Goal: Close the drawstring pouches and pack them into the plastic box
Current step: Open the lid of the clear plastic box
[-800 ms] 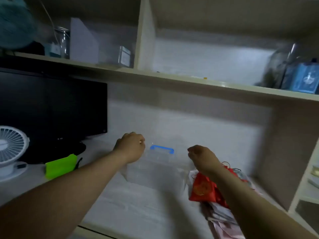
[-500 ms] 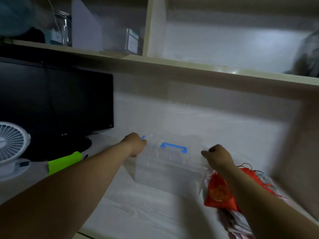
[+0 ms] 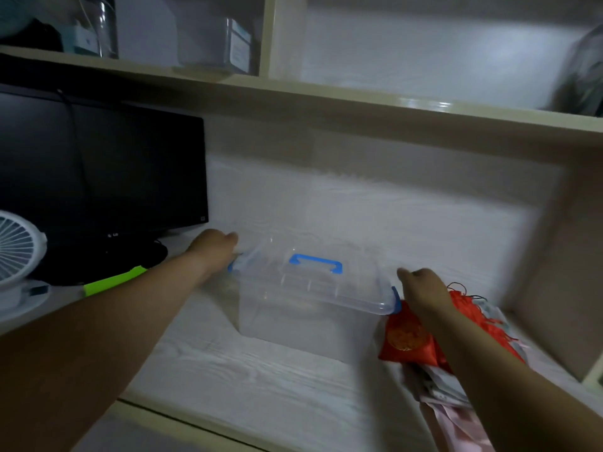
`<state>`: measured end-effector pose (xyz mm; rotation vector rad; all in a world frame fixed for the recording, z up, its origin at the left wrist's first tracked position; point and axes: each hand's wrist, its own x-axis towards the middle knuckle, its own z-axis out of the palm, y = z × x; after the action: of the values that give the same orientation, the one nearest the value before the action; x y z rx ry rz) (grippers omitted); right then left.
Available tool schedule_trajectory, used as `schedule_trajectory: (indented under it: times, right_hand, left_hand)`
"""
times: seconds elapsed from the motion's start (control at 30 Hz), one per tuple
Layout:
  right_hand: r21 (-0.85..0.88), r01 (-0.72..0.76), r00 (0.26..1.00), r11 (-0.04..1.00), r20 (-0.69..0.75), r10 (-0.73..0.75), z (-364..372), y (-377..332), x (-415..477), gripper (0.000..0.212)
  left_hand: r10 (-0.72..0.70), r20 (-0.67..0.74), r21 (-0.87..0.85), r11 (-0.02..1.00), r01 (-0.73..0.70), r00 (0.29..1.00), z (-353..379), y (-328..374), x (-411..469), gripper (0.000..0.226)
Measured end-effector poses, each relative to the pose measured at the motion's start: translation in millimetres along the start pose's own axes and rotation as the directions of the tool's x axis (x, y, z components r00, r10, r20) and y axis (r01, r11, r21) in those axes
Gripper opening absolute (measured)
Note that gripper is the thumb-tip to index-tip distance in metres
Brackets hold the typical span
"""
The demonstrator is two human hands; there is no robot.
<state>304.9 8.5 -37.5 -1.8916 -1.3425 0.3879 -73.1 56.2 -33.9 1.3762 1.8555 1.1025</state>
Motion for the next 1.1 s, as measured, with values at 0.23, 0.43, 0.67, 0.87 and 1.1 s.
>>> schedule_trajectory:
  times: [0.23,0.43,0.67,0.87,1.1]
  right_hand:
    - [-0.132,0.003,0.991,0.991,0.136,0.015,-4,-31,-1,0.052]
    - [-0.111,0.011,0.998,0.994,0.059,-0.004,-24,-51,3,0.043]
    - [0.214,0.119,0.993,0.970,-0.039,-0.113,-37,-83,34,0.030]
    - [0.245,0.171,0.981,0.954,-0.128,-0.143,-14,-90,91,0.038]
    - [0.223,0.025,0.999,0.975,0.034,-0.034,45,-34,146,0.023]
  left_hand:
    - [0.139,0.059,0.362,0.920,-0.151,0.989,9,25,-14,0.042]
    - [0.256,-0.023,0.369,0.901,-0.230,0.966,-3,53,-13,0.040]
    - [0.354,-0.141,0.057,0.935,-0.349,0.925,2,88,17,0.031]
    - [0.294,-0.049,-0.090,0.950,-0.298,0.954,39,108,77,0.031]
    - [0.030,0.166,-0.029,0.999,-0.025,0.986,83,84,138,0.027]
